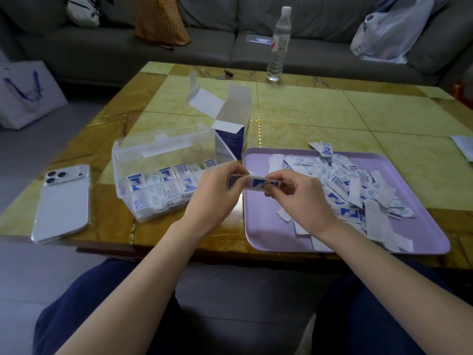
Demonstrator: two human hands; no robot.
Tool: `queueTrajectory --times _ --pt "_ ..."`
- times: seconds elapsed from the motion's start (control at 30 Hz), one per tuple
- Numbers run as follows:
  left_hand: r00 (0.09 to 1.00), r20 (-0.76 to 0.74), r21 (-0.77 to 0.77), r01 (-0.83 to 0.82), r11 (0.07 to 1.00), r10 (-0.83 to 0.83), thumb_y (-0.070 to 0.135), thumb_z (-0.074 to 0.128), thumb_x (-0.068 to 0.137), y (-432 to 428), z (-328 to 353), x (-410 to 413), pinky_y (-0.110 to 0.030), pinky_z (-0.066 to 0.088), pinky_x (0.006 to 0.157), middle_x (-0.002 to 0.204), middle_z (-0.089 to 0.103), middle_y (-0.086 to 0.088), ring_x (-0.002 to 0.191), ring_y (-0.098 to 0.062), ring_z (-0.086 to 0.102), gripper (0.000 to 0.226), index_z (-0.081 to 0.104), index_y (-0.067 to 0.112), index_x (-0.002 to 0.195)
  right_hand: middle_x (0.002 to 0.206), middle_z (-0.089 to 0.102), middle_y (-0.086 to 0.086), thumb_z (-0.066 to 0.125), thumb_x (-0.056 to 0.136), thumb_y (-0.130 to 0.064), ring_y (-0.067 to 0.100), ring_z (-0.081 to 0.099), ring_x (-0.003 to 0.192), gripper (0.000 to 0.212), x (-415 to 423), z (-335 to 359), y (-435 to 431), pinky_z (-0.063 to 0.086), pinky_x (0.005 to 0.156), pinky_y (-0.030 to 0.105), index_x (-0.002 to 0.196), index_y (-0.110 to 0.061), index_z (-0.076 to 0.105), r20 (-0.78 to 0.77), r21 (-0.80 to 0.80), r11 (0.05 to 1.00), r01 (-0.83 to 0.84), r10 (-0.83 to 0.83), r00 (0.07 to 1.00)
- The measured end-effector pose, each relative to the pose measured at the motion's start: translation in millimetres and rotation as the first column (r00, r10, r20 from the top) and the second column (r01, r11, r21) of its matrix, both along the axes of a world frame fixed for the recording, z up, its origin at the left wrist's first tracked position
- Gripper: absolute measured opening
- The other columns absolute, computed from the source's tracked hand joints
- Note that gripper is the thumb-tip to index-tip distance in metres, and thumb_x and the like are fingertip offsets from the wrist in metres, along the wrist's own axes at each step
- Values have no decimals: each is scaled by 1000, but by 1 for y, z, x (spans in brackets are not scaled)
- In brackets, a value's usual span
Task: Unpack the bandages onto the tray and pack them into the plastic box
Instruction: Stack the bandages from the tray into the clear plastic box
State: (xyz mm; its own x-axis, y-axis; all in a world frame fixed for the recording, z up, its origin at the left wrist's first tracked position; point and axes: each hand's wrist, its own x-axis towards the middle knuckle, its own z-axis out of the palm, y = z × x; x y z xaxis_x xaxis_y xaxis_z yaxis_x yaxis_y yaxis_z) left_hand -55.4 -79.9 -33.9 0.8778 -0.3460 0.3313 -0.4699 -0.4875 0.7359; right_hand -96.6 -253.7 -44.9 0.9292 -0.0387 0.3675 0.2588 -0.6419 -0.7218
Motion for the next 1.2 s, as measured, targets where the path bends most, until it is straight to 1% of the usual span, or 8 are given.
queueTrajectory --times 0.1,0.23,0.37,0.53,0.77,1.0,1.1,1.2 --pt "999 -28 -17 -38 999 37 17 58 92 8 4 1 -8 40 59 76 59 13 69 2 54 7 64 20 90 103 61 3 71 78 -3 -2 55 85 37 -3 4 12 45 76 4 112 -9 58 42 -104 993 -58 63 997" --pt "992 -122 -11 -16 1000 14 13 56 92 20 8 3 -10 39 51 66 56 11 54 -3 52 10 62 18 85 129 41 6 69 74 8 5 47 101 56 -7 9 20 40 90 15 122 -14 50 79 -395 898 -195 245 966" --pt "987 -163 16 11 1000 -8 14 57 91 30 9 5 -9 38 49 61 53 13 46 -3 50 9 66 13 91 105 59 9 65 76 10 16 57 90 25 -4 24 30 48 79 27 95 -6 66 253 -523 834 -175 348 903" --pt "990 -141 -12 5 1000 -7 13 60 89 41 12 3 -12 39 53 66 59 10 58 -4 53 9 68 14 91 84 64 -1 71 75 -1 17 58 78 16 1 39 32 49 65 25 86 -12 68 206 -668 721 -184 417 885" --pt "979 110 -217 -144 965 171 17 43 98 58 28 -7 -17 38 58 85 48 15 65 -2 47 25 45 19 124 77 68 0 67 81 -17 13 62 68 8 22 76 44 54 61 32 83 -10 70 317 -504 854 -126 319 893" --pt "951 296 318 -190 929 93 22 52 93 80 24 -8 -27 35 87 113 56 2 105 -18 52 32 50 19 125 76 67 1 70 81 -18 15 58 64 9 71 79 58 50 58 29 81 -9 68 276 -555 832 1 184 943" --pt "959 260 371 -208 905 114 23 52 93 86 21 -4 -26 31 93 122 53 5 113 -15 48 39 43 22 132 76 68 1 68 82 -18 12 52 62 8 88 74 69 41 58 23 81 -11 67 284 -577 815 58 133 950" --pt "958 258 387 -220 896 124 26 48 95 91 20 0 -22 28 87 113 55 8 105 -11 49 25 52 24 120 80 69 2 63 84 -16 21 61 70 6 102 65 75 48 60 29 83 -12 67 243 -617 785 51 129 961"
